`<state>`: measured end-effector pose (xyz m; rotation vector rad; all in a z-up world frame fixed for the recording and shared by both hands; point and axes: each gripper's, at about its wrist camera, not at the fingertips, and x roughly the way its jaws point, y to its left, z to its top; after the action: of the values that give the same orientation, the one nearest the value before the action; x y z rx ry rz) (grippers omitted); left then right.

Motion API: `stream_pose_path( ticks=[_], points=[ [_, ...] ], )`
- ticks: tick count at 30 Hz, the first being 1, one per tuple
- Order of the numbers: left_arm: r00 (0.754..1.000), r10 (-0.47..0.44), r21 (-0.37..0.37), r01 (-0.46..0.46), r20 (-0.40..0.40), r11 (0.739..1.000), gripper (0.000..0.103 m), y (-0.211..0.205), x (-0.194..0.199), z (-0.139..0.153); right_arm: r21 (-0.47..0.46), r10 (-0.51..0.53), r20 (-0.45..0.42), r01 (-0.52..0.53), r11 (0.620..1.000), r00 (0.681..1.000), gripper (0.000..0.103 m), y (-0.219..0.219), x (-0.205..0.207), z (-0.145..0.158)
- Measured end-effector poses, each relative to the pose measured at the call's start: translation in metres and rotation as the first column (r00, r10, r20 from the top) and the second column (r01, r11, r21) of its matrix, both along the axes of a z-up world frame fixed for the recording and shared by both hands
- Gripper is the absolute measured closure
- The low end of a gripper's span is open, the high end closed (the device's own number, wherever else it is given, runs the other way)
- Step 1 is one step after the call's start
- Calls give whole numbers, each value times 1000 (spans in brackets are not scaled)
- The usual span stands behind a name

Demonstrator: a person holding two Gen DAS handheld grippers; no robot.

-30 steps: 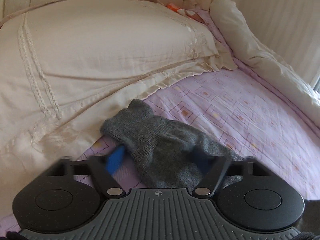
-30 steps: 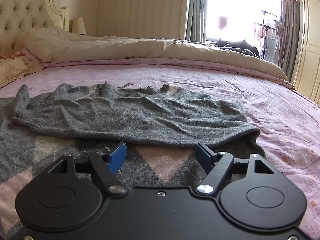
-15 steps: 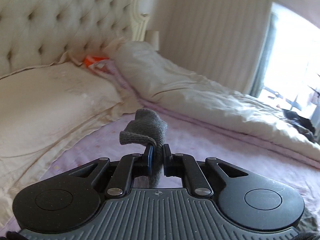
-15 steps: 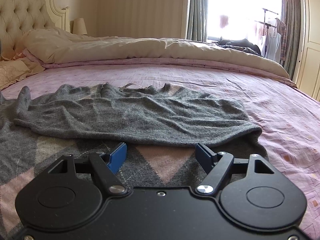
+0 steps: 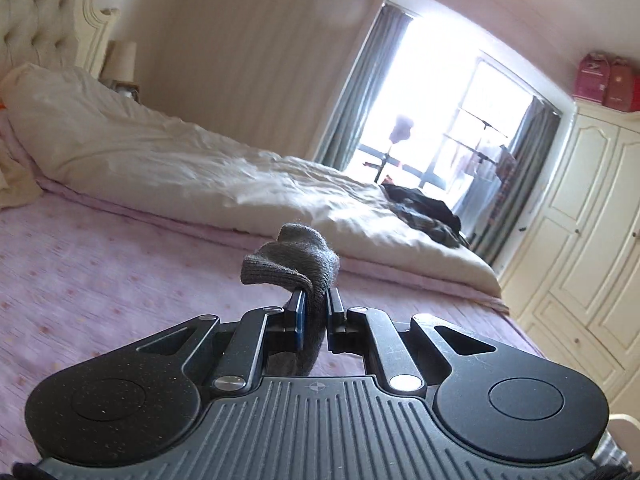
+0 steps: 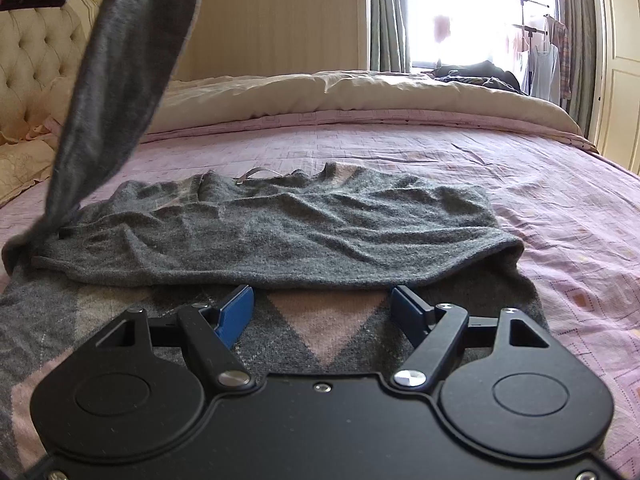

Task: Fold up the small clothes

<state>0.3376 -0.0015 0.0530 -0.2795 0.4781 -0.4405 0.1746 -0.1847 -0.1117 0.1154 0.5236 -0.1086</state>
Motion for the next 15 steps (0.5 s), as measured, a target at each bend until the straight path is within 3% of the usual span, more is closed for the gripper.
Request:
stream_pose_path(
  ticks=[3,6,15],
  points=[
    [998,-44,27,46,-51,999,92,-31,5,-29,9,-2,1,2,1000,1000,25,-1,0,-1],
    [993,-77,53,82,-92,995,74,-50,5,-51,18,-3,1,3,1000,1000,25,-3,0,-1],
    [991,-130,121,131,-18,984,51,-44,-34,-57,33,-6,-4,7,999,1000,25,-6,2,-1]
  ],
)
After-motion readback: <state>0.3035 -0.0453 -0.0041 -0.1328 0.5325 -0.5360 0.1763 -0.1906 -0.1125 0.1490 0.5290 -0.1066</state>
